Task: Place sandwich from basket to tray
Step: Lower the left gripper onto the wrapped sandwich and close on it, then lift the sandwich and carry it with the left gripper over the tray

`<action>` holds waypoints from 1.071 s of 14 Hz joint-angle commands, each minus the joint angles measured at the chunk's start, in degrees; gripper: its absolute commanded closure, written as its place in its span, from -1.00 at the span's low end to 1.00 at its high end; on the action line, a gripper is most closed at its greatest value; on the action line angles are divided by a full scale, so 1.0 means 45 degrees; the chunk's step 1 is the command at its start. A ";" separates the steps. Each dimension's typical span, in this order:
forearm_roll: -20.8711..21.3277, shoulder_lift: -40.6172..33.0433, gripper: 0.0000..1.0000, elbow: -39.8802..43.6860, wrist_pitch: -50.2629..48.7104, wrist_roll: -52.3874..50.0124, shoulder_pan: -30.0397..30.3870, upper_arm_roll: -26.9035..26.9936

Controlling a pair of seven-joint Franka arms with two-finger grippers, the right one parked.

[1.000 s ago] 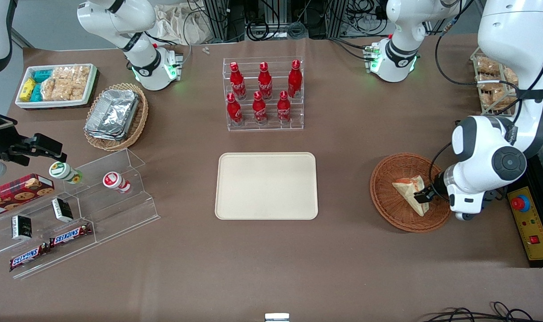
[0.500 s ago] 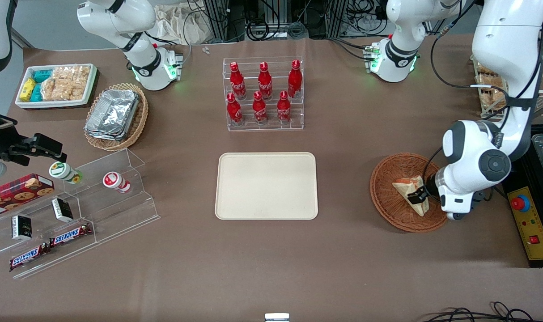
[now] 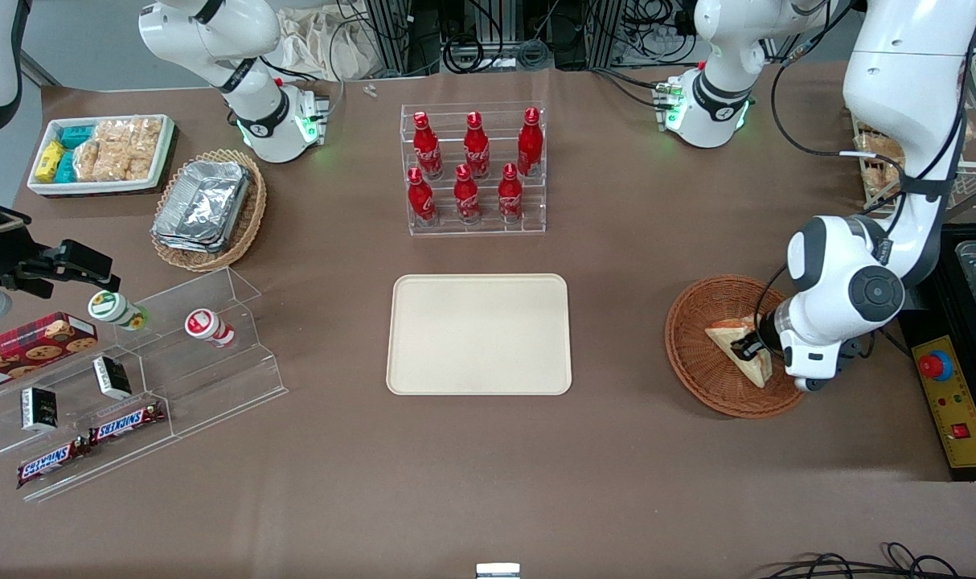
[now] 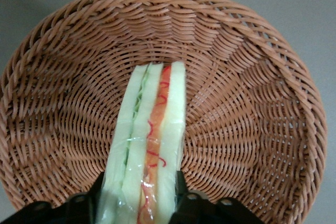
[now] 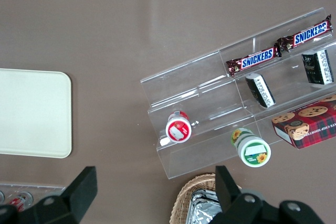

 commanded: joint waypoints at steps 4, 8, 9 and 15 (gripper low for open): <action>0.0261 -0.0555 1.00 0.1143 -0.1601 -0.0300 -0.0240 -0.0011; 0.0242 -0.0792 1.00 0.4596 -0.6696 -0.0164 -0.0590 -0.0147; 0.0223 -0.0811 1.00 0.5398 -0.7771 -0.0183 -0.0630 -0.0283; 0.0125 -0.0754 1.00 0.8511 -0.9756 0.1476 -0.0688 -0.2642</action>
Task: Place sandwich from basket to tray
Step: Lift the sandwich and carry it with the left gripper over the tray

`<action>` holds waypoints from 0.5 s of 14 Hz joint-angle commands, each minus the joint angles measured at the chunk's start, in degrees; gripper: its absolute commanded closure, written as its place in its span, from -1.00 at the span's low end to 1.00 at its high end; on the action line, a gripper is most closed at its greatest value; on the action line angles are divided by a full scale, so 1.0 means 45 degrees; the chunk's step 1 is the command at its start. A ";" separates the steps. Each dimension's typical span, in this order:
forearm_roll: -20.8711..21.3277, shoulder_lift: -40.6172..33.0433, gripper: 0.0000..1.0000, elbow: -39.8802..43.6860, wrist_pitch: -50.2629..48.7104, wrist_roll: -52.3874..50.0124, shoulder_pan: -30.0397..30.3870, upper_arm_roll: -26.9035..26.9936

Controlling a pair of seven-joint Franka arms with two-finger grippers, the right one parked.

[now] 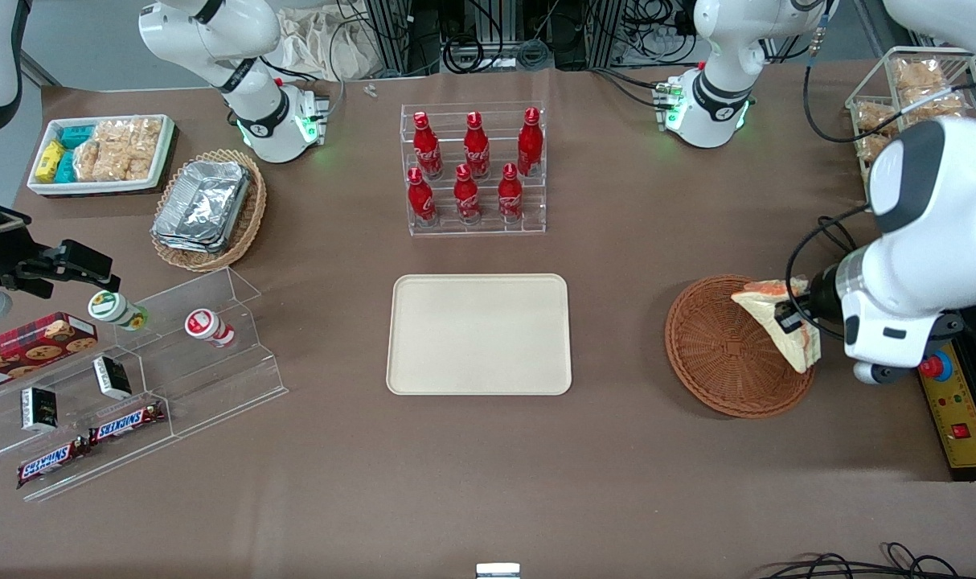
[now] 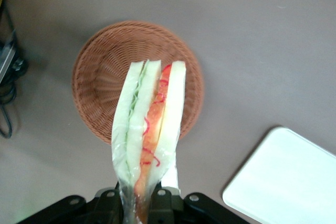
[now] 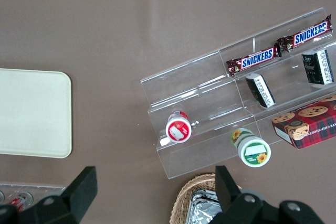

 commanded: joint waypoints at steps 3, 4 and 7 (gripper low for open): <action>0.0205 0.0792 1.00 0.0358 0.1349 -0.0239 -0.1071 -0.1604; 0.0186 0.1199 1.00 0.0260 0.1917 -0.0689 -0.1483 -0.1624; 0.0690 0.2760 1.00 0.0221 0.3577 -0.1493 -0.2947 -0.1585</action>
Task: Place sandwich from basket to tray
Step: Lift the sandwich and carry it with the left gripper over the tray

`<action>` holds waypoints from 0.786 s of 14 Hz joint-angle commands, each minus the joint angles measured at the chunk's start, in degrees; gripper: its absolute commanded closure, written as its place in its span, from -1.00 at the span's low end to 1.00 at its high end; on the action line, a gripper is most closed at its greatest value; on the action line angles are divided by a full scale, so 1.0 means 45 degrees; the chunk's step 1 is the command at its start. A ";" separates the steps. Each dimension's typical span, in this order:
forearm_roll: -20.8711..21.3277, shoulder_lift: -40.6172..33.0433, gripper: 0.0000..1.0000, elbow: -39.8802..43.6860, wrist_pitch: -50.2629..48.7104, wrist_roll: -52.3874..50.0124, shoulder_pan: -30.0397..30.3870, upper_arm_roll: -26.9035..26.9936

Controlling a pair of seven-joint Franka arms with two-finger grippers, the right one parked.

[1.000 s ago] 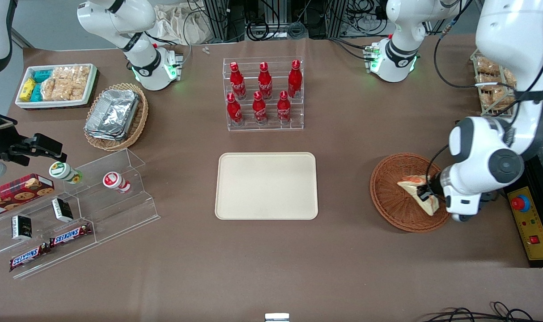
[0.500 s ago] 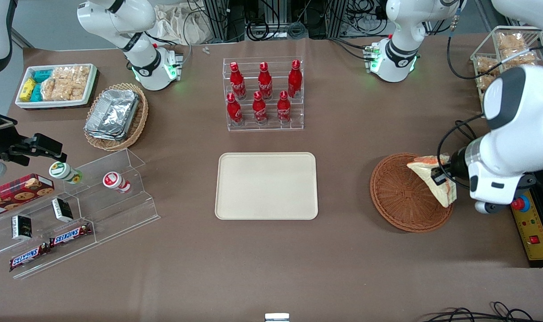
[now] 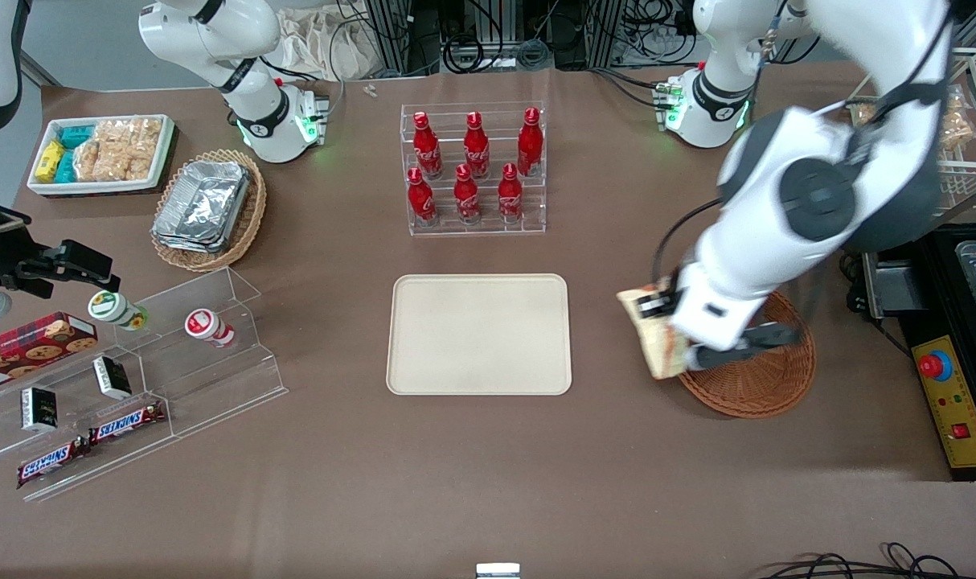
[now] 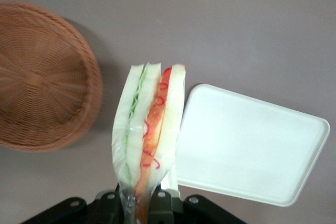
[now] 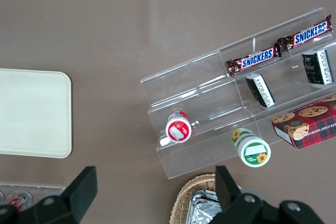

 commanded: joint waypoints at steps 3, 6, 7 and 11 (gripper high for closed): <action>0.2063 0.3040 1.00 0.0317 0.2387 -0.1145 -0.1717 0.0025; 0.3021 0.4253 1.00 0.0336 0.3252 -0.1868 -0.2674 0.0064; 0.3450 0.4508 1.00 0.0337 0.3253 -0.2083 -0.2792 0.0064; 0.3806 0.4726 1.00 -0.0150 0.3195 -0.2066 -0.3008 0.0064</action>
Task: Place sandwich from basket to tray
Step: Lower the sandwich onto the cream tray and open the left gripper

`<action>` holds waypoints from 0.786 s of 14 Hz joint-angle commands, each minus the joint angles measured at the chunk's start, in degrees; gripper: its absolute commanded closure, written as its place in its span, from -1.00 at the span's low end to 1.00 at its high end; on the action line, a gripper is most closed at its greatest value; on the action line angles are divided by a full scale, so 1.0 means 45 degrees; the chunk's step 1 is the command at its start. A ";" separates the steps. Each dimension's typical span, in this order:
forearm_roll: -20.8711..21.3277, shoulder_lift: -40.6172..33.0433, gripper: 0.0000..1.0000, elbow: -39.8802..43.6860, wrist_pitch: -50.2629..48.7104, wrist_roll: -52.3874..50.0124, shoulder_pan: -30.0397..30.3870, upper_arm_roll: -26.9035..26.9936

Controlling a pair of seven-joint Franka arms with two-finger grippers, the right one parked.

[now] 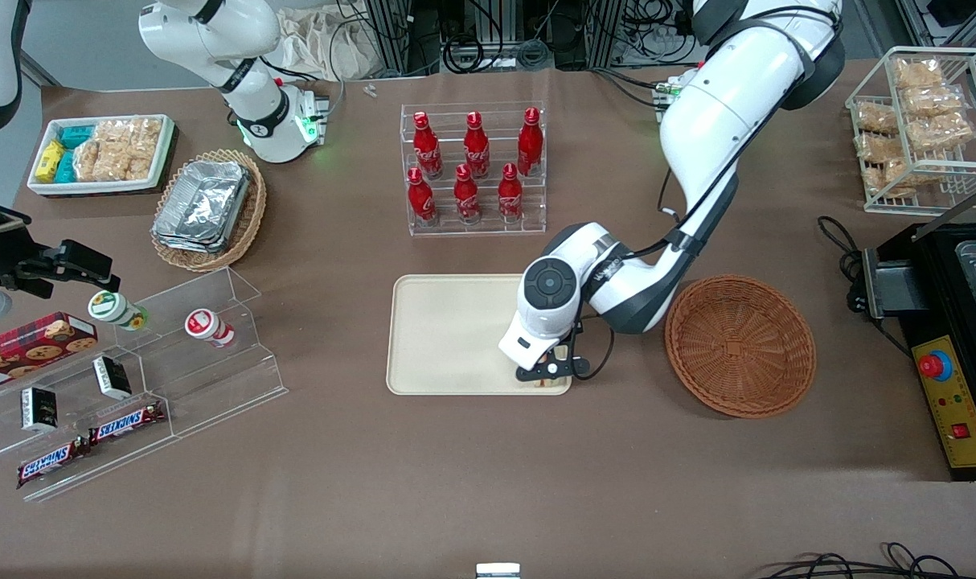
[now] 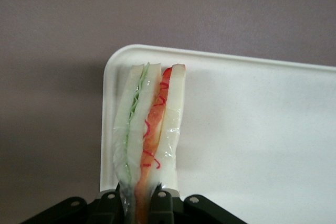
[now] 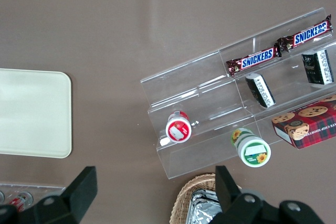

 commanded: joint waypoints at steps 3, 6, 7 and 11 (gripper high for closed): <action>0.0298 -0.0027 0.68 -0.0139 -0.0295 -0.0089 -0.0123 0.0060; 0.0298 -0.0085 -1.00 -0.0315 -0.0354 -0.0245 -0.0201 0.0060; 0.0279 -0.0124 -1.00 -0.0276 -0.0354 -0.0246 -0.0143 0.0060; 0.0279 -0.0825 -1.00 -0.0062 -0.0354 -0.0246 0.0207 0.0138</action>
